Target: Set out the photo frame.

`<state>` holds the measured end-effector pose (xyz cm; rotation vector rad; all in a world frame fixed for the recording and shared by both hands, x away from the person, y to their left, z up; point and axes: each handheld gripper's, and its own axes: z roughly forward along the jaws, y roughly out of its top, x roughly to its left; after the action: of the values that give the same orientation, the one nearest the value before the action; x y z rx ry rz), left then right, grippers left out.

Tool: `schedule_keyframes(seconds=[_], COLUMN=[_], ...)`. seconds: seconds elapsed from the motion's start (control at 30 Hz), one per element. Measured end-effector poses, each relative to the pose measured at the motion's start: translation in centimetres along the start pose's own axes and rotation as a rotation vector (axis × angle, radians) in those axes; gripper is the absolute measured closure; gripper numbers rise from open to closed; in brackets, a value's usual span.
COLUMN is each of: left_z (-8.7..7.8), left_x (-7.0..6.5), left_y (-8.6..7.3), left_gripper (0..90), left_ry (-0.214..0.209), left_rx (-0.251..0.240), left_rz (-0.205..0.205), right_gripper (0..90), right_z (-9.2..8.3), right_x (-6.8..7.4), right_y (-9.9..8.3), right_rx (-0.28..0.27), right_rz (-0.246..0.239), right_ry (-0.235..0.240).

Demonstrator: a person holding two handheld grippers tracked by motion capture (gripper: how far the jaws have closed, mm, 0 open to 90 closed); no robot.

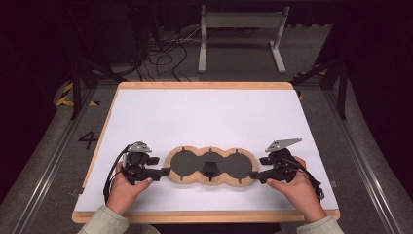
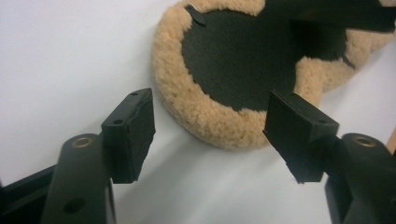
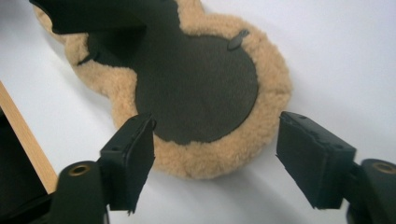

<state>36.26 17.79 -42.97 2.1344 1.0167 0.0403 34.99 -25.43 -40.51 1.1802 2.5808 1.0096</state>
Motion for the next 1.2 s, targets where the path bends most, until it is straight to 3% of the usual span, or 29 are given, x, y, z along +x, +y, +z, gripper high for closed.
schedule_keyframes(seconds=[0.4,0.57,0.77,0.97,1.03,1.1,1.2], left_z=[1.4,2.4,2.9,3.6,3.7,3.7,3.7], left_x=[0.3,0.1,-0.1,-0.8,-0.9,-0.9,-1.2], left_y=[-0.2,-0.3,-0.1,0.2,0.2,0.1,0.1], left_gripper=[22.6,12.3,9.2,6.8,6.7,6.7,7.5], left_ry=[-0.027,-0.066,-0.054,-0.054,-0.049,-0.051,-0.038], left_rx=[0.087,0.130,0.112,0.111,0.113,0.105,0.111], left_rz=[-0.034,-0.026,-0.033,0.014,0.013,0.004,0.010], right_gripper=[17.9,17.0,15.8,14.8,13.2,13.5,13.6], right_z=[2.0,2.5,3.0,3.2,3.3,3.3,3.3], right_x=[-0.2,-0.1,0.0,-0.1,0.0,0.0,0.3], right_y=[-1.0,-1.1,-1.0,-1.2,-1.4,-1.4,-1.1], right_rx=[0.106,0.126,0.141,0.125,0.114,0.119,0.170], right_rz=[0.015,0.016,0.010,0.010,-0.019,-0.020,-0.043], right_ry=[0.033,0.039,0.040,0.051,0.046,0.045,0.036])
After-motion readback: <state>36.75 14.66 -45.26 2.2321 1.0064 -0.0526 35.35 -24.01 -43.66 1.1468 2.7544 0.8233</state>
